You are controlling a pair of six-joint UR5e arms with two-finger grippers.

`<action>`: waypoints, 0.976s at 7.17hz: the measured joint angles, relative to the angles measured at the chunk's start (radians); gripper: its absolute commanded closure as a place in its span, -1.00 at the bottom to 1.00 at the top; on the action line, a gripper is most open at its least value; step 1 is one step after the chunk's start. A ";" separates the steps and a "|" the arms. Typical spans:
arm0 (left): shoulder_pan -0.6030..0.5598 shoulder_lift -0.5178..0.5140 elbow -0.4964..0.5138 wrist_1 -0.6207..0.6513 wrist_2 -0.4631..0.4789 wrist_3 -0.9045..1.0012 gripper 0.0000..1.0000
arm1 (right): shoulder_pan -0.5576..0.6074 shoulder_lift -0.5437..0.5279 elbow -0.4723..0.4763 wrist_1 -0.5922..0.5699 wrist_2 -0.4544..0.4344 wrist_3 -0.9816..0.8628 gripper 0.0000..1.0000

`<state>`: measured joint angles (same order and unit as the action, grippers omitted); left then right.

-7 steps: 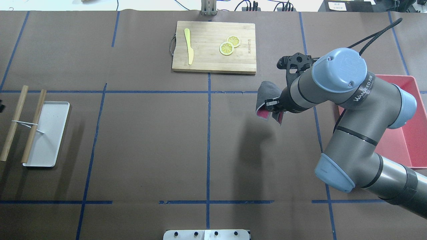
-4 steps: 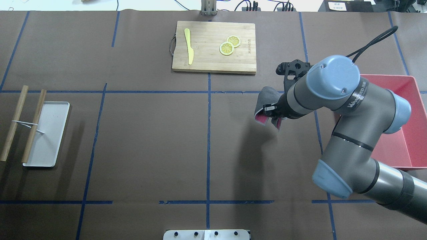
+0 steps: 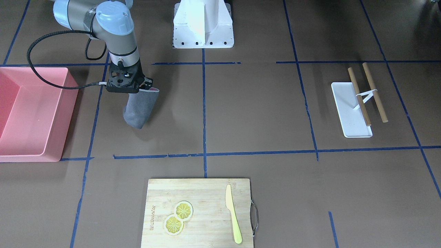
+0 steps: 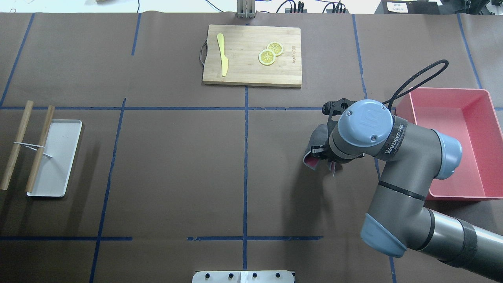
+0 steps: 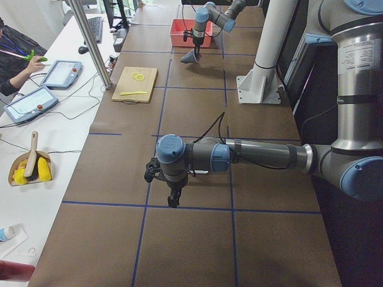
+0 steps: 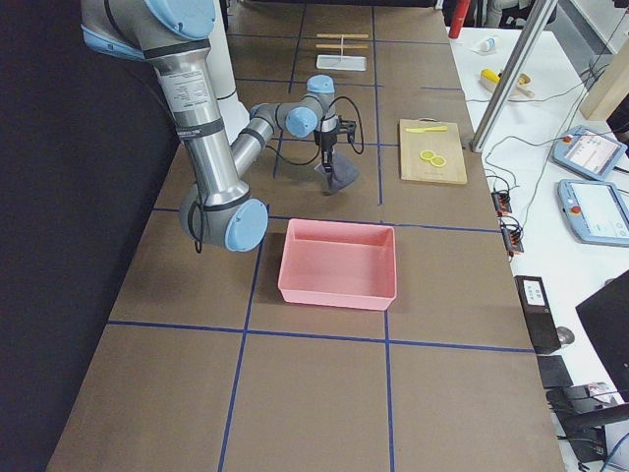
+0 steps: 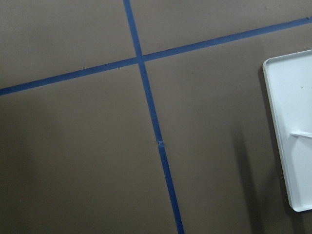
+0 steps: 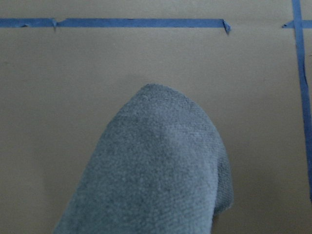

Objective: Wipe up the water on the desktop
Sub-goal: 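Press the cloth onto the table and wipe toward the center with the right gripper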

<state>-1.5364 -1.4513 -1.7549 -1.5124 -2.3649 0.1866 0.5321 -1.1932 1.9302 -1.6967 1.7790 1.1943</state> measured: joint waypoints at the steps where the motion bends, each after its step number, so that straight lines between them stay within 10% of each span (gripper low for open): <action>1: 0.000 0.000 0.001 0.000 0.000 0.000 -1.00 | 0.000 -0.012 0.003 -0.063 -0.012 -0.009 1.00; 4: -0.001 0.000 -0.004 0.000 0.000 0.000 -1.00 | -0.009 -0.076 -0.001 -0.161 -0.054 -0.088 1.00; 7: -0.001 0.001 -0.008 0.000 0.000 0.000 -1.00 | -0.054 0.083 -0.121 -0.139 -0.059 -0.020 1.00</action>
<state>-1.5371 -1.4499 -1.7627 -1.5125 -2.3654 0.1867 0.4779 -1.1099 1.8090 -1.8361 1.7199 1.1743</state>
